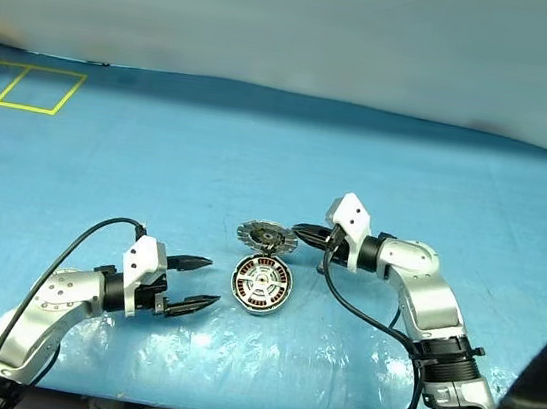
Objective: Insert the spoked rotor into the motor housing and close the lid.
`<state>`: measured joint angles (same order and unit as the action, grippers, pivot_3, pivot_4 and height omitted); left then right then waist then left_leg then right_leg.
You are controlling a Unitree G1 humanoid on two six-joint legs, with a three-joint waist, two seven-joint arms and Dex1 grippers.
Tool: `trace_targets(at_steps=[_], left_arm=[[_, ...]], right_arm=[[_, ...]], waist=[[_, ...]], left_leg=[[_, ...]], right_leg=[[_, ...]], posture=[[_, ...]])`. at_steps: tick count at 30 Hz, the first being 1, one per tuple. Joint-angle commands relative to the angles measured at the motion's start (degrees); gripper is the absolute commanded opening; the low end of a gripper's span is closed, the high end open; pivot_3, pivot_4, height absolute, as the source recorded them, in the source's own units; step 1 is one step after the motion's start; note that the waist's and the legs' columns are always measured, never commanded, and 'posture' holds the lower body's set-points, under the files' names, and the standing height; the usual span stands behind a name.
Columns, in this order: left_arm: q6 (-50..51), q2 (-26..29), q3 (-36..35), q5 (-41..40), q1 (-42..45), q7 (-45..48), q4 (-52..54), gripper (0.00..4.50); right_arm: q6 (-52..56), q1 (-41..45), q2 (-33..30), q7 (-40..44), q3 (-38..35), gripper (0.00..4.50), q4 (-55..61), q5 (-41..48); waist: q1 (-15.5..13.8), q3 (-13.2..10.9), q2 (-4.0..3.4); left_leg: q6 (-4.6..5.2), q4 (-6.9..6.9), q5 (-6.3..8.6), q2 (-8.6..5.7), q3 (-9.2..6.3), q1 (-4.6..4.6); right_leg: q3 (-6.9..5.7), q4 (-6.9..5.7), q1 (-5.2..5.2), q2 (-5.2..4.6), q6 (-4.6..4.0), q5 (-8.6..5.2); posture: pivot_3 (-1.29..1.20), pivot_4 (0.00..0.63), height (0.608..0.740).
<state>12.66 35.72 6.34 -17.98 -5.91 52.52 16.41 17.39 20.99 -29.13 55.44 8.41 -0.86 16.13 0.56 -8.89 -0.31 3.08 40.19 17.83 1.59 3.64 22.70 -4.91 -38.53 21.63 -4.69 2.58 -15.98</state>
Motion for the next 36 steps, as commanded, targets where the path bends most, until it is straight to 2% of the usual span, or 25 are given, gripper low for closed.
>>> trace_targets(at_steps=[1, 5, 10, 25, 32, 36], left_arm=[[0.6, -0.1, 0.4, -0.2, 0.4, -0.2, 2.9, 3.57], [1.1, -0.3, 0.6, -0.3, 0.3, -0.4, 3.2, 3.57], [1.4, -0.5, 0.4, -1.3, -0.1, -0.3, 3.8, 3.57], [-0.4, 3.1, -4.1, -1.6, -4.5, 0.7, 4.5, 3.57], [-0.1, 3.1, -3.9, -1.3, -4.4, 0.9, 4.7, 3.57], [0.0, 2.9, -3.6, -1.0, -4.3, 0.8, 4.7, 3.57]], right_arm=[[-0.7, 1.2, 0.5, 0.6, -1.7, 0.00, 0.8, 1.6], [6.3, 1.9, 1.3, 3.8, -3.2, 0.00, 4.2, 9.3], [8.1, 3.3, 1.7, 4.8, -2.1, 0.00, 5.6, 10.8], [5.9, -0.4, -2.2, 8.5, 6.6, 0.00, 6.9, 3.1], [0.6, -2.7, -5.3, 9.0, 12.2, 0.00, 7.6, -4.8], [-0.1, -5.0, -6.2, 8.5, 12.7, 0.00, 9.3, -5.3]], waist=[[0.0, 0.0, 0.00], [0.0, 0.0, 0.00], [0.0, 0.0, -0.01], [0.0, 0.0, -0.01], [0.0, 0.0, -0.01], [0.0, 0.0, 0.05]], left_leg=[[0.00, 0.00, 0.00, 0.00, 0.00, 0.00], [-0.01, 0.00, 0.00, 0.01, 0.00, 0.00], [0.00, 0.00, 0.00, 0.01, -0.02, 0.00], [0.00, -0.04, 0.00, 0.01, -0.03, 0.00], [0.00, -0.05, 0.00, 0.00, -0.03, -0.01], [-0.01, -0.04, 0.00, 0.01, -0.04, -0.06]], right_leg=[[0.00, 0.00, 0.00, 0.00, 0.00, 0.00], [0.00, 0.00, 0.00, 0.01, 0.00, 0.00], [0.00, 0.00, 0.00, -0.07, 0.00, 0.00], [-0.01, 0.03, 0.01, -0.11, 0.00, 0.00], [-0.01, 0.03, 0.00, -0.11, 0.00, 0.00], [-0.03, 0.05, -0.06, -0.10, 0.00, 0.00]], posture=[[0.00, 0.150, 0.740], [0.00, 0.150, 0.740], [0.00, 0.150, 0.740], [0.00, 0.150, 0.740], [0.00, 0.150, 0.740], [0.00, 0.150, 0.740]])
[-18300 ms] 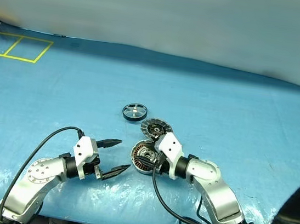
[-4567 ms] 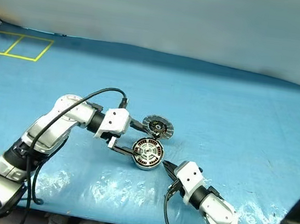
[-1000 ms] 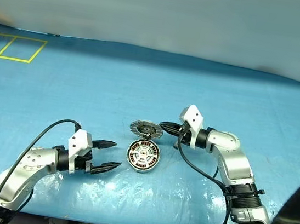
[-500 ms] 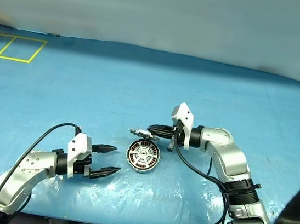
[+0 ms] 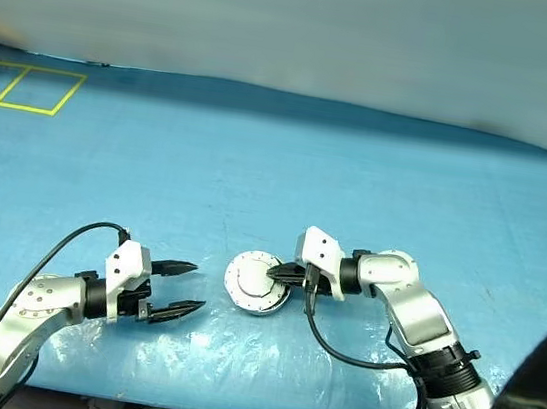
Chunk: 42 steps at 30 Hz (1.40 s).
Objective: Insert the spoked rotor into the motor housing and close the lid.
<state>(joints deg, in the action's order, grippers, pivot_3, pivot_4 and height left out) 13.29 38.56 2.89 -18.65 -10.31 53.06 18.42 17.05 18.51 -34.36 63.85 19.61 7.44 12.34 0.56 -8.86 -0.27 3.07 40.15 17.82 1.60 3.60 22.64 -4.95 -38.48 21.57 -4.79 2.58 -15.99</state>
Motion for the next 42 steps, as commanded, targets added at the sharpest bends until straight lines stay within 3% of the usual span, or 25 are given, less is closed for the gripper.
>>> trace_targets(at_steps=[1, 9, 10, 12, 20, 24, 41, 42], left_arm=[[-0.7, 0.0, 0.0, -0.3, 0.1, 0.1, 2.7, 3.57], [-0.2, -1.5, -0.2, -1.3, -0.1, -0.8, 4.1, 3.57], [-0.2, -1.5, -0.2, -1.2, -0.1, -0.8, 4.2, 3.59], [-0.1, -1.5, -0.2, -1.0, -0.1, -1.0, 4.1, 3.60], [0.0, -1.6, -0.7, -1.1, 0.4, -1.4, 3.6, 3.60], [0.1, -1.3, -0.7, -0.7, 0.1, -1.8, 3.8, 3.60], [-0.5, -1.3, -1.2, -0.1, -1.2, -2.8, 3.5, 3.60], [-0.5, -1.3, -1.1, -0.1, -1.1, -2.8, 3.6, 3.60]], right_arm=[[-0.2, -3.3, -0.9, -0.5, 1.2, 0.00, 1.5, -1.7], [4.3, -9.0, 3.3, -8.8, -7.2, 0.00, 13.6, 6.3], [3.0, -9.8, 3.9, -10.0, -7.8, 0.18, 14.5, 6.0], [1.1, -11.1, 4.7, -11.5, -8.2, 0.61, 15.3, 5.4], [-1.6, -13.0, 8.5, -13.6, -5.9, 3.25, 14.6, 4.8], [-6.0, -12.2, 9.4, -18.0, -3.7, 4.48, 11.0, -2.6], [-4.8, -13.3, 8.4, -14.7, -0.5, 4.48, 5.8, -3.0], [-4.8, -13.5, 8.4, -14.8, -0.5, 4.31, 5.6, -2.9]], waist=[[-0.1, 0.0, 0.01], [0.0, 0.0, 0.00], [0.0, 0.0, 0.00], [-0.1, 0.0, 0.00], [-0.1, 0.0, 0.00], [-0.1, 0.0, 0.00], [-0.1, 0.0, 0.00], [-0.1, 0.0, 0.00]], left_leg=[[0.00, 0.00, 0.00, 0.00, -0.01, -0.02], [-0.01, 0.00, 0.00, 0.01, -0.02, 0.01], [-0.02, 0.00, -0.01, 0.01, -0.01, 0.01], [-0.03, 0.00, -0.01, 0.00, -0.03, 0.00], [-0.03, 0.00, -0.02, -0.01, -0.03, 0.00], [-0.05, 0.00, -0.02, 0.01, -0.04, 0.00], [-0.07, 0.00, -0.04, 0.01, -0.04, 0.00], [-0.07, 0.00, -0.04, 0.01, -0.04, -0.01]], right_leg=[[0.00, 0.00, -0.02, 0.00, 0.00, 0.00], [0.00, 0.00, -0.01, -0.04, 0.00, 0.00], [0.00, 0.00, -0.01, -0.04, 0.00, 0.00], [-0.01, 0.00, -0.02, -0.04, 0.00, 0.00], [0.00, 0.00, -0.01, 0.01, 0.00, 0.00], [0.01, 0.00, 0.00, 0.07, 0.00, 0.00], [0.03, -0.01, 0.01, 0.14, 0.00, 0.00], [0.03, -0.01, 0.00, 0.14, 0.00, 0.00]], posture=[[0.00, 0.150, 0.740], [0.00, 0.150, 0.740], [0.00, 0.150, 0.740], [0.00, 0.150, 0.740], [0.00, 0.150, 0.740], [0.00, 0.150, 0.740], [0.00, 0.150, 0.740], [0.00, 0.150, 0.740]])
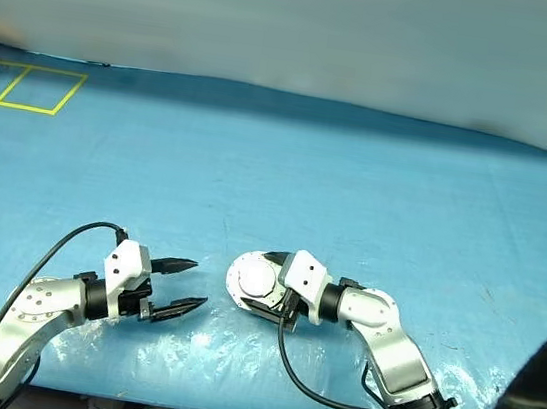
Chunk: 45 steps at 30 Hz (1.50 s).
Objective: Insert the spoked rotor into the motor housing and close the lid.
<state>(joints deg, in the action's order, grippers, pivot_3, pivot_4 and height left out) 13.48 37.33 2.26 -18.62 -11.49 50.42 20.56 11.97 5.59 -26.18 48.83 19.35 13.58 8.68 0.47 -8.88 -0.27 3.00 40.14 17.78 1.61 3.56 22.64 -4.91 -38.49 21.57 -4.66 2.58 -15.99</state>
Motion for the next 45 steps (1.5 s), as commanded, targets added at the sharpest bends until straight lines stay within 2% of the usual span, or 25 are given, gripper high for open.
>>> trace_targets(at_steps=[1, 4, 5, 10, 14, 18, 21, 26, 30, 33, 42, 45], left_arm=[[-0.6, -0.1, -0.4, -0.2, 0.1, -0.2, 1.5, 3.60], [-0.7, 0.0, -0.4, -0.1, 0.3, -0.2, 1.3, 3.60], [-0.7, 0.1, -0.3, 0.0, 0.3, -0.2, 1.3, 3.60], [-0.6, 0.0, 0.0, -0.1, 0.6, -0.1, 1.2, 3.60], [-0.7, -0.2, 0.8, 0.3, 0.9, 0.0, 0.9, 3.60], [-0.7, -0.3, 1.3, 0.4, 1.0, 0.0, 1.0, 3.60], [-0.7, -0.3, 1.5, 0.4, 1.2, 0.1, 0.8, 3.60], [-0.8, -0.6, 2.3, 0.6, 1.7, 0.2, 0.5, 3.60], [-0.7, -0.5, 2.5, 0.5, 1.6, 0.2, 0.6, 3.60], [-0.6, -0.4, 2.6, 0.5, 1.7, 0.2, 0.7, 3.60], [-0.6, -0.9, 3.3, 0.6, 2.3, 0.3, 0.6, 3.60], [-0.7, -1.1, 3.2, 0.6, 2.1, 0.0, 0.7, 3.60]], right_arm=[[0.2, -0.7, 0.4, 0.0, -0.4, 4.10, -0.7, 0.9], [-0.1, -1.0, 0.4, -0.2, -0.6, 3.20, -1.2, 1.2], [-0.3, -1.0, 0.3, -0.2, -0.6, 3.04, -1.3, 1.2], [3.9, -0.9, 0.3, -0.5, -2.3, 3.03, 1.4, 4.4], [11.6, -0.8, -0.5, 2.9, -3.2, 3.03, 8.8, 13.4], [14.5, -0.1, -1.8, 3.1, -3.9, 3.03, 11.1, 15.1], [14.2, 0.7, -2.1, 2.1, -3.9, 3.03, 9.9, 13.6], [6.6, 0.7, -4.2, 1.0, -0.7, 3.03, 1.8, 4.1], [4.1, 0.6, -3.8, 1.4, -1.5, 3.03, -0.9, 3.9], [6.2, 0.8, -5.3, 4.5, -1.9, 3.03, -1.4, 6.2], [0.9, 1.3, -3.1, 0.6, -0.1, 3.03, -6.2, 0.5], [2.5, 0.4, -1.7, 0.1, -1.0, 3.03, -5.6, 2.5]], waist=[[0.0, 0.0, 0.00], [0.0, 0.0, 0.00], [0.0, 0.0, 0.00], [-0.1, 0.0, 0.00], [-0.2, 0.0, 0.00], [-0.1, 0.0, 0.00], [0.0, 0.0, 0.00], [-0.1, 0.0, 0.00], [-0.1, 0.0, 0.02], [-0.1, 0.0, 0.02], [-0.1, 0.1, 0.09], [0.2, 0.1, 0.10]], left_leg=[[0.00, 0.00, 0.00, 0.00, 0.00, 0.00], [0.00, 0.00, 0.00, 0.01, 0.00, -0.01], [0.00, 0.00, 0.00, 0.01, 0.00, -0.01], [0.00, 0.00, 0.00, 0.00, 0.00, -0.01], [0.01, 0.00, 0.00, 0.00, -0.01, 0.01], [0.01, -0.03, 0.01, 0.01, -0.02, 0.02], [0.01, -0.03, 0.01, -0.01, -0.02, 0.02], [0.02, -0.03, 0.01, -0.03, -0.02, 0.02], [0.00, -0.03, -0.01, -0.02, -0.02, -0.01], [-0.02, -0.03, -0.05, -0.01, -0.02, -0.09], [-0.08, -0.03, -0.14, 0.02, -0.06, -0.14], [-0.16, -0.03, -0.23, 0.10, -0.06, -0.20]], right_leg=[[0.00, 0.00, 0.00, 0.00, 0.00, 0.00], [0.01, 0.00, 0.00, -0.01, 0.00, 0.00], [0.00, 0.00, 0.00, -0.01, 0.00, 0.00], [0.00, 0.00, -0.01, -0.01, 0.00, 0.00], [0.00, 0.01, 0.00, -0.07, 0.00, 0.00], [-0.01, 0.01, 0.02, -0.08, -0.01, 0.00], [-0.01, 0.01, 0.01, -0.11, -0.01, 0.00], [-0.02, 0.01, 0.02, -0.09, -0.01, 0.00], [0.00, 0.00, -0.01, -0.04, -0.01, 0.00], [0.01, -0.01, -0.06, -0.03, -0.01, 0.01], [0.01, -0.02, -0.10, -0.03, -0.09, 0.06], [0.02, -0.04, -0.13, 0.02, -0.22, 0.15]], posture=[[0.00, 0.150, 0.740], [0.00, 0.150, 0.740], [0.00, 0.150, 0.740], [0.00, 0.150, 0.740], [0.00, 0.150, 0.740], [0.00, 0.150, 0.740], [0.00, 0.150, 0.740], [0.00, 0.150, 0.740], [0.00, 0.150, 0.740], [0.00, 0.150, 0.740], [0.00, 0.150, 0.740], [0.00, 0.150, 0.740]])
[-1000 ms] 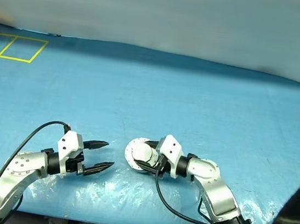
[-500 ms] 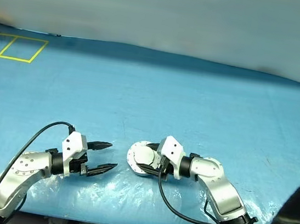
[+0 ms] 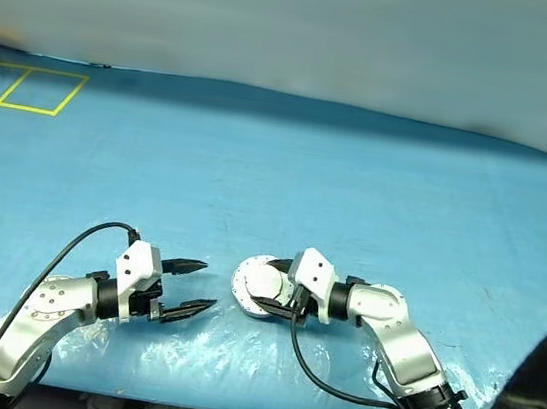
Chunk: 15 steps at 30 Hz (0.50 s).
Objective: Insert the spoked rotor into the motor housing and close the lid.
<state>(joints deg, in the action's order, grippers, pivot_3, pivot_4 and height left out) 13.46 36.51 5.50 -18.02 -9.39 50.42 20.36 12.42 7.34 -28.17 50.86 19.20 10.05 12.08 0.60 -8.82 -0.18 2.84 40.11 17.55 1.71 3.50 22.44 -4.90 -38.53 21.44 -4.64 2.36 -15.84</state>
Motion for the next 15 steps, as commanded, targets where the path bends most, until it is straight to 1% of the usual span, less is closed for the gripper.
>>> trace_targets(at_steps=[1, 3, 5, 7, 10, 13, 15], left_arm=[[-0.6, -0.3, -0.1, 0.0, -0.1, 0.0, 1.0, 3.60], [-0.6, -0.2, -0.2, -0.1, -0.3, 0.0, 0.9, 3.60], [-0.7, -0.1, -0.2, 0.1, -0.4, 0.0, 0.8, 3.60], [-0.6, -0.1, -0.2, 0.1, -0.3, 0.0, 0.6, 3.60], [-0.6, -0.4, -0.1, -0.1, 0.4, 0.0, 0.4, 3.60], [-0.7, -0.5, 0.0, -0.1, 0.5, 0.0, 0.5, 3.60], [-0.7, -0.4, 0.1, 0.0, 0.4, 0.0, 0.5, 3.60]], right_arm=[[2.8, -1.7, 0.6, -1.7, -1.0, 3.03, -1.6, 0.0], [4.9, -2.1, 1.2, -1.2, -1.9, 3.03, -0.3, 2.6], [5.0, -2.1, 0.6, -0.7, -1.5, 3.03, 0.3, 2.0], [4.4, -2.1, -0.4, -0.1, -0.5, 3.03, 0.1, 0.5], [1.8, -1.9, -1.3, -1.7, 1.8, 3.03, -3.4, -4.7], [2.8, -2.7, 0.0, -2.7, 1.7, 3.03, -4.2, -3.8], [3.6, -2.9, 0.9, -5.0, 1.3, 3.03, -5.1, -4.7]], waist=[[0.0, 0.0, 0.00], [0.0, 0.0, 0.00], [-0.1, 0.0, 0.00], [-0.2, 0.0, 0.00], [-0.2, 0.0, 0.02], [-0.2, 0.1, 0.11], [0.0, 0.2, 0.16]], left_leg=[[-0.02, 0.00, -0.05, 0.02, 0.00, -0.01], [-0.05, 0.00, -0.14, 0.07, -0.02, -0.02], [-0.05, 0.00, -0.20, 0.08, -0.03, -0.02], [-0.03, 0.00, -0.21, 0.07, -0.05, -0.02], [-0.01, -0.01, -0.20, 0.06, -0.05, -0.01], [-0.01, -0.02, -0.20, 0.07, -0.06, -0.02], [-0.02, -0.03, -0.20, 0.08, -0.07, -0.06]], right_leg=[[0.00, -0.01, 0.00, 0.02, -0.04, 0.03], [-0.02, -0.02, 0.01, 0.03, -0.11, 0.08], [-0.02, -0.04, 0.06, 0.02, -0.15, 0.12], [-0.03, -0.04, 0.22, 0.00, -0.15, 0.12], [-0.03, -0.02, 0.26, -0.03, -0.15, 0.12], [-0.03, -0.01, 0.23, -0.03, -0.16, 0.12], [-0.03, -0.01, 0.19, -0.04, -0.18, 0.13]], posture=[[0.00, 0.150, 0.740], [0.00, 0.150, 0.740], [0.00, 0.150, 0.740], [0.00, 0.150, 0.740], [0.00, 0.150, 0.740], [0.00, 0.150, 0.740], [0.00, 0.150, 0.740]])
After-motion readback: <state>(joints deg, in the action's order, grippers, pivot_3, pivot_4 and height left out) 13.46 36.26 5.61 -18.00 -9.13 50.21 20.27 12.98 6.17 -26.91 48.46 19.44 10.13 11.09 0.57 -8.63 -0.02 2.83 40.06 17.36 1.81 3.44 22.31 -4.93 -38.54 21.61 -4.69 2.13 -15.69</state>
